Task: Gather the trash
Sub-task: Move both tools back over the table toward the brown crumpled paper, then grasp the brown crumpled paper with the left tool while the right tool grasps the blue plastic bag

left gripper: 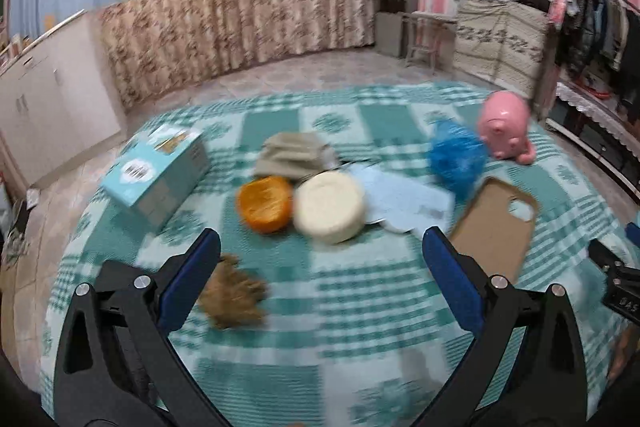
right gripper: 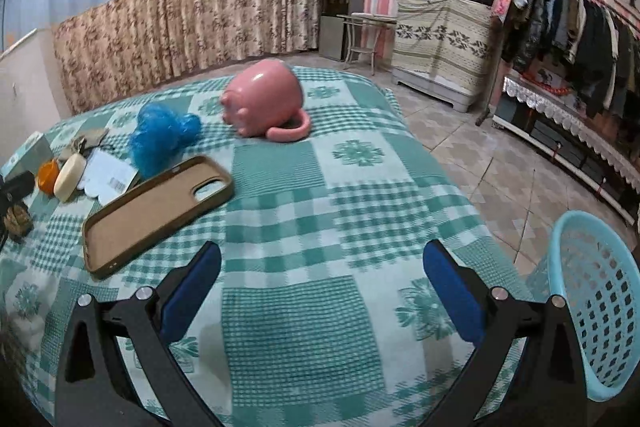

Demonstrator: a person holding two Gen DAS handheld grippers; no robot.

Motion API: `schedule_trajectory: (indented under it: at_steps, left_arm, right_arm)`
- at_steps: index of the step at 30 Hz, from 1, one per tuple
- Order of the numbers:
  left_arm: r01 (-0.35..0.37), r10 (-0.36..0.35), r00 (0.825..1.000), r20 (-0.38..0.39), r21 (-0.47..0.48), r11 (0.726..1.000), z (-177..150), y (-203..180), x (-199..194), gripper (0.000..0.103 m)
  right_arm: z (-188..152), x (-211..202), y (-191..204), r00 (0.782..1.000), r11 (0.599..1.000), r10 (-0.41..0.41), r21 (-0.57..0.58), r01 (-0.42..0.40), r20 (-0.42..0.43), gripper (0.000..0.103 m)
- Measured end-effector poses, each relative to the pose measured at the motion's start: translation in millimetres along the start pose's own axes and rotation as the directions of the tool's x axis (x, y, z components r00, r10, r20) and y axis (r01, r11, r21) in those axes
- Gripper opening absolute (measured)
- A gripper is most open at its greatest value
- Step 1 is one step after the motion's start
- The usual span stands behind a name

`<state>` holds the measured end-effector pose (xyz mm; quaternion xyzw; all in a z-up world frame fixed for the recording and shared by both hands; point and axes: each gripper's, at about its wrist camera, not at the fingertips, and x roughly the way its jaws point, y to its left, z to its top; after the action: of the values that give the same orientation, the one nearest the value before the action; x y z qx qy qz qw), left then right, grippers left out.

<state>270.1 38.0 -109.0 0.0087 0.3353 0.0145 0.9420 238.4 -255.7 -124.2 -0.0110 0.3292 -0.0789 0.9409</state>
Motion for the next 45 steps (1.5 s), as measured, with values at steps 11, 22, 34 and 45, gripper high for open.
schedule_trajectory:
  at_steps: [11, 22, 34, 45]
  left_arm:
    - [-0.06, 0.059, 0.992, -0.115, -0.008, 0.998, -11.4, 29.0, 32.7, 0.085]
    - [-0.092, 0.096, 0.988, -0.124, 0.033, 0.995, -12.3, 34.4, 32.2, 0.074]
    - [-0.073, 0.067, 0.978, -0.197, -0.026, 0.997, -19.8, 53.0, 41.9, 0.046]
    - [-0.042, 0.036, 0.992, -0.121, -0.046, 0.998, -3.4, 49.4, 30.3, 0.039]
  right_arm:
    - [-7.6, 3.9, -10.7, 0.999, 0.999, 0.035, 0.032, -0.034, -0.031, 0.099]
    - [-10.3, 8.8, -12.6, 0.997, 0.997, 0.062, 0.053, -0.059, -0.051, 0.099]
    - [-11.5, 15.4, -15.2, 0.992, 0.992, 0.103, 0.08, -0.097, -0.074, 0.099]
    - [-5.5, 13.4, -8.8, 0.992, 0.992, 0.114, 0.067, -0.11, -0.051, 0.099]
